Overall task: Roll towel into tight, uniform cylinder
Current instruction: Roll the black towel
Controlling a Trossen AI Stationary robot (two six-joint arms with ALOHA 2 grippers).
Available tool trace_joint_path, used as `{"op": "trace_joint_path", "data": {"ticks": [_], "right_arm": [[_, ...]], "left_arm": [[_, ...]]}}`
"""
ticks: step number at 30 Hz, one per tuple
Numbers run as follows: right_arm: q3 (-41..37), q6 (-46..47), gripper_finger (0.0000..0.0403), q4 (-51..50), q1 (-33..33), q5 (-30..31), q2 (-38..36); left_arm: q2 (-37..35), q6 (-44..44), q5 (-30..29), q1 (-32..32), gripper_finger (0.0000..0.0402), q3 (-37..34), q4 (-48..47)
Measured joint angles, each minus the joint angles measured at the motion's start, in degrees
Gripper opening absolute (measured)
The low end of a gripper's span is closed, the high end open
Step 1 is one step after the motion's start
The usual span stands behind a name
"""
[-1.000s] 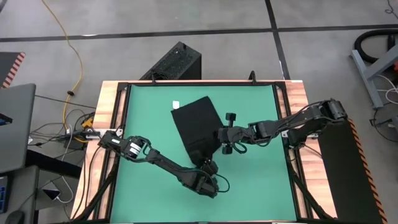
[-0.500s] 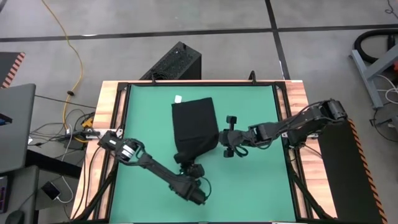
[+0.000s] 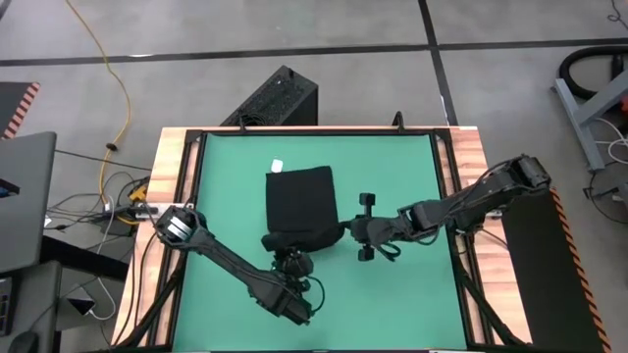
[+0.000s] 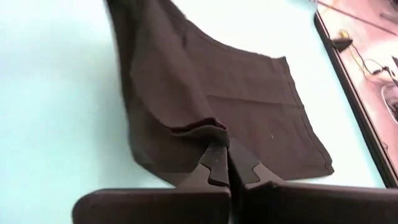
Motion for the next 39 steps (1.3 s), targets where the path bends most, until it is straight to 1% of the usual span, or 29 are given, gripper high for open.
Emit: {"op": "trace_joint_path", "data": {"ticks": [3,7,10,17,23,28,33,37,39], "right_arm": [[0.0,0.0,0.0000,-0.3,1.6,1.3,-2.7],[0.0,-2.2,0.0000,-0.7,4.0,6.7,-7.6],[0.0,-3.8,0.0000,-0.7,5.3,9.6,-11.8],[0.0,-9.6,0.0000,0.8,7.0,10.0,-20.3],[0.1,-16.9,0.0000,5.7,7.0,9.9,-25.4],[3.9,-21.2,0.0000,5.9,6.9,9.9,-25.7],[8.4,-25.5,0.0000,4.1,6.6,10.1,-23.5],[11.3,-28.6,0.0000,0.6,5.0,10.6,-21.9],[12.1,-29.6,0.0000,-0.5,3.3,11.8,-21.3]], "left_arm": [[-3.0,1.1,-0.2,0.0,0.0000,0.0,-1.9],[-6.3,3.2,-0.3,0.0,0.0000,0.0,-2.9],[-9.5,5.3,-0.5,0.0,0.0000,0.0,-3.4],[-15.7,11.7,-1.3,0.8,0.0000,0.1,-3.8],[-20.2,16.2,-2.6,2.5,0.0000,0.1,-3.7],[-23.4,22.7,-3.9,4.8,0.0000,0.2,-2.6],[-28.1,30.0,-2.2,7.6,0.0000,0.2,1.4],[-30.9,34.6,-1.2,9.1,0.0000,2.5,2.3],[-32.2,36.3,-1.4,9.8,0.0000,3.6,2.5]]}}
